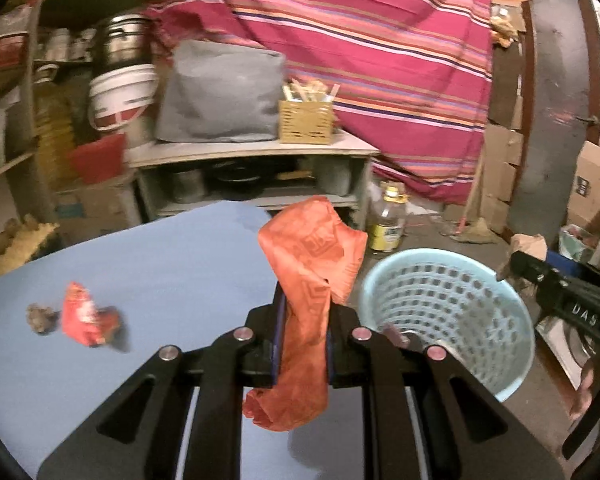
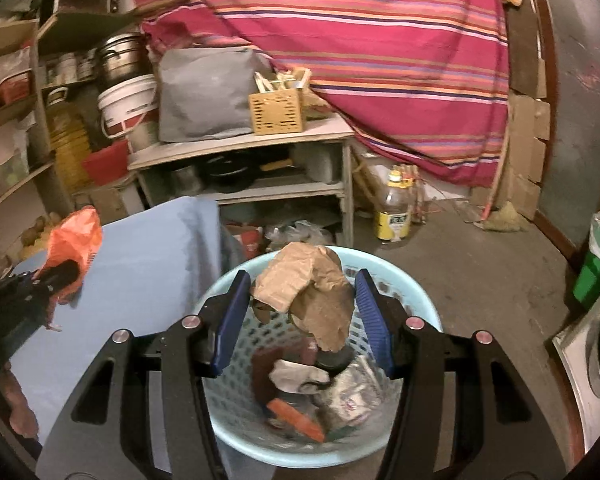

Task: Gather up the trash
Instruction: 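Open the left tool over the basket to drop the orange bag while the right tool drops the brown bag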

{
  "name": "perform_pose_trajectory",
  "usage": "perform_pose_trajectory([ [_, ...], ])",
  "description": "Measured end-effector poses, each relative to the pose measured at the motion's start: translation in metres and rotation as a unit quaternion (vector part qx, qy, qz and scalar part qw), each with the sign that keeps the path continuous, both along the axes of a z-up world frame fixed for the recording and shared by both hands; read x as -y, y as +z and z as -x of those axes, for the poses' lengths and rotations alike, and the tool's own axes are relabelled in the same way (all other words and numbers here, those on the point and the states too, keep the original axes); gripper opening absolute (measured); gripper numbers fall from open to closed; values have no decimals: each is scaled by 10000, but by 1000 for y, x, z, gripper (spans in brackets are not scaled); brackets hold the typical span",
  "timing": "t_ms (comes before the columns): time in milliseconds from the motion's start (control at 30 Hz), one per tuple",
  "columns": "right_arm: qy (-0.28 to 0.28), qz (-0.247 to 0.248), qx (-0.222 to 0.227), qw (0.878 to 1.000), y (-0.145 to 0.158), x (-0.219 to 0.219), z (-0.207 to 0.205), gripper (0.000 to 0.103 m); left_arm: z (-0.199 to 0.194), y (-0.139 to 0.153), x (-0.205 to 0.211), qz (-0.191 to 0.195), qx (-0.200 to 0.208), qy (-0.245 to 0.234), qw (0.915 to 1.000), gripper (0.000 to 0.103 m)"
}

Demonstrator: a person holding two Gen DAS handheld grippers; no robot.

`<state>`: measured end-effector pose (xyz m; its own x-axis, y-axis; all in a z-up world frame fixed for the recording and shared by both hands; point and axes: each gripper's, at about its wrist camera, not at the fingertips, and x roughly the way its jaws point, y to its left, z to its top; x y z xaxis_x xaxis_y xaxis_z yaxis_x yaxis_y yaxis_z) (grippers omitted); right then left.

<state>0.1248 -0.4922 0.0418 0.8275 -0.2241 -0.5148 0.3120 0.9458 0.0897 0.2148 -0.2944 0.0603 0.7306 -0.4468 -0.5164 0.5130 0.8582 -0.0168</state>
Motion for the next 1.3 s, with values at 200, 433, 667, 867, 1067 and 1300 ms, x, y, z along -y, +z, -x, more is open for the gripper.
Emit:
perform_pose_trajectory([
  [200,-141,-147,-68,9998,-5,21,3,54,-3,-12,50,59,-213,-347,9992,16],
  [433,-317,-349,-70,9989,-7,44,7,55,-12,-32,92,-33,-413,-671,9969,17],
  [667,-388,-472,-135,9980,-13,53,8,55,-11,-36,104,25,-457,-693,9965,62],
  [867,-413,-571,-128,9974,-15,57,8,55,-9,-32,97,7,-384,-597,9975,78],
  [1067,-322,-595,-188,9975,-18,49,-6,60,-12,-16,63,149,-244,-236,9993,96],
  [1300,-260,-458,-248,9983,-18,29,-24,82,-28,-5,10,255,-218,182,9993,98],
])
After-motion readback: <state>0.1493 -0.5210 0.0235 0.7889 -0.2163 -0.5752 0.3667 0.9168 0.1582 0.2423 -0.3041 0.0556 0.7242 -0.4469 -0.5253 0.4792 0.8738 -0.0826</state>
